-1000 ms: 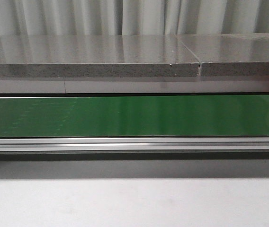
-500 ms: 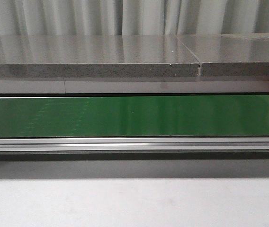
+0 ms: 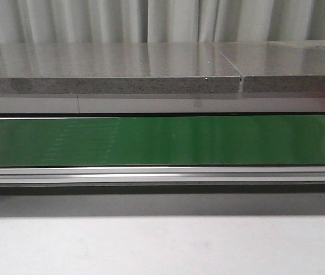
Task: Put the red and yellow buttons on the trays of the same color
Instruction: 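Raise the right gripper back above the belt's far end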
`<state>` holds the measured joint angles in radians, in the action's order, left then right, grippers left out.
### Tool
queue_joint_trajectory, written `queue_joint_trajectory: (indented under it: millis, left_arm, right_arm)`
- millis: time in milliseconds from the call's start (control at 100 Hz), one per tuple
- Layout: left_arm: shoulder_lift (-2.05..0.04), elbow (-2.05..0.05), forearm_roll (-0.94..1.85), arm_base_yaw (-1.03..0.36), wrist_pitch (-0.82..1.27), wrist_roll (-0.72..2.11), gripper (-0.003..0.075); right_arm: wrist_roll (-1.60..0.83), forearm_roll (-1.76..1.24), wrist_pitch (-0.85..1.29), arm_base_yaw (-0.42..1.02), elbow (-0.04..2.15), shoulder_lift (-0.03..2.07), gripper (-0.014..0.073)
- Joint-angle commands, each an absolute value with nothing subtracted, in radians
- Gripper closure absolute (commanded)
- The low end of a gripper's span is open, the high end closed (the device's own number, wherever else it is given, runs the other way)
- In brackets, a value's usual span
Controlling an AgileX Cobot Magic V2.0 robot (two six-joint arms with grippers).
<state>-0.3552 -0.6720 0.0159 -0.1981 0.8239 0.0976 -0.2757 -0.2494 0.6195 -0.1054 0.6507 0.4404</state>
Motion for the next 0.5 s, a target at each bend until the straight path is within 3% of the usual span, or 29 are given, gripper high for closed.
queue_joint_trajectory:
  millis: [0,300,490]
  left_arm:
    - [-0.363,-0.695,0.025,-0.206,0.741,0.093,0.0741]
    - [-0.374,-0.695,0.032,-0.206,0.737,0.093,0.0741]
    - [-0.488,-0.706,0.032,-0.204,0.708,0.033,0.0741]
  right_arm:
    - [-0.289,-0.259,0.568,-0.104,0.669,0.407,0.0659]
    - [-0.289,-0.261,0.577,-0.104,0.665,0.378,0.0659]
    - [-0.289,-0.261,0.580,-0.104,0.665,0.378,0.0659]
